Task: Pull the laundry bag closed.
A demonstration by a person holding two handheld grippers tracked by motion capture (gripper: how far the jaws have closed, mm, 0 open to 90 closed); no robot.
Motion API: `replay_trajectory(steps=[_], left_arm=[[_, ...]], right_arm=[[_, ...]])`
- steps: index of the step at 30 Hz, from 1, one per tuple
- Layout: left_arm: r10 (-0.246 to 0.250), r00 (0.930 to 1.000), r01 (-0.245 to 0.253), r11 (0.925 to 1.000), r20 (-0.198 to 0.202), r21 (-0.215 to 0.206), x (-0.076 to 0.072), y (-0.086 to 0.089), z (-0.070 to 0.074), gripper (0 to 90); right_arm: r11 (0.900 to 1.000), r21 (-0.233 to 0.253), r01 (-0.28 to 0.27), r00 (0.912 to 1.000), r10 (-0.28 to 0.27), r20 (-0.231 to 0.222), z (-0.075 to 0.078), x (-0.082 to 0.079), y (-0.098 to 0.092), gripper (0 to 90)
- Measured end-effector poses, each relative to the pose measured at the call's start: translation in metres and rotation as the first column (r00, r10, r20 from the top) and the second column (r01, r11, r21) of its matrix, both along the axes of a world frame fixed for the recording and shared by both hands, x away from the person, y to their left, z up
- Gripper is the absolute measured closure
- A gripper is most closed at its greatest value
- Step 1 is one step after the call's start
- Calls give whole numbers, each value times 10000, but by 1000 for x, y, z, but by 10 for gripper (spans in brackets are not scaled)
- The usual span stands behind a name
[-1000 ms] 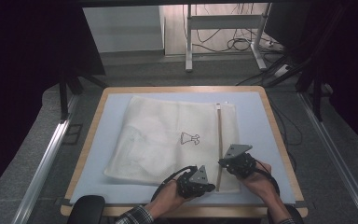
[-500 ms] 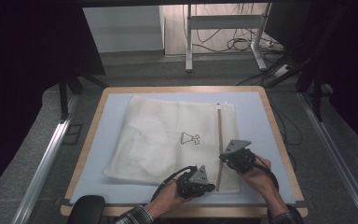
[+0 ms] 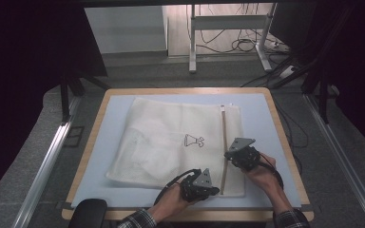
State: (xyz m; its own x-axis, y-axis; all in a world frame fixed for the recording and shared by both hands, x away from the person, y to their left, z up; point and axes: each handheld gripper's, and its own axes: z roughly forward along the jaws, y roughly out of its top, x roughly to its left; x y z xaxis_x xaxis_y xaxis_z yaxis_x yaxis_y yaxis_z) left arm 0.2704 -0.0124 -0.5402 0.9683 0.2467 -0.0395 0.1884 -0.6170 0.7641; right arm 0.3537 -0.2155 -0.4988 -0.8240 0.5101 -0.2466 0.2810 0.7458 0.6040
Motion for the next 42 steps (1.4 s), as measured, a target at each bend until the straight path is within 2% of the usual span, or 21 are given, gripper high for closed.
replay_trajectory(steps=[42], left_arm=[[-44, 10000, 44, 10000, 72, 11, 0, 0, 0, 899]], right_arm=[[9963, -608, 605, 9977, -586, 328, -2, 41, 2, 857]])
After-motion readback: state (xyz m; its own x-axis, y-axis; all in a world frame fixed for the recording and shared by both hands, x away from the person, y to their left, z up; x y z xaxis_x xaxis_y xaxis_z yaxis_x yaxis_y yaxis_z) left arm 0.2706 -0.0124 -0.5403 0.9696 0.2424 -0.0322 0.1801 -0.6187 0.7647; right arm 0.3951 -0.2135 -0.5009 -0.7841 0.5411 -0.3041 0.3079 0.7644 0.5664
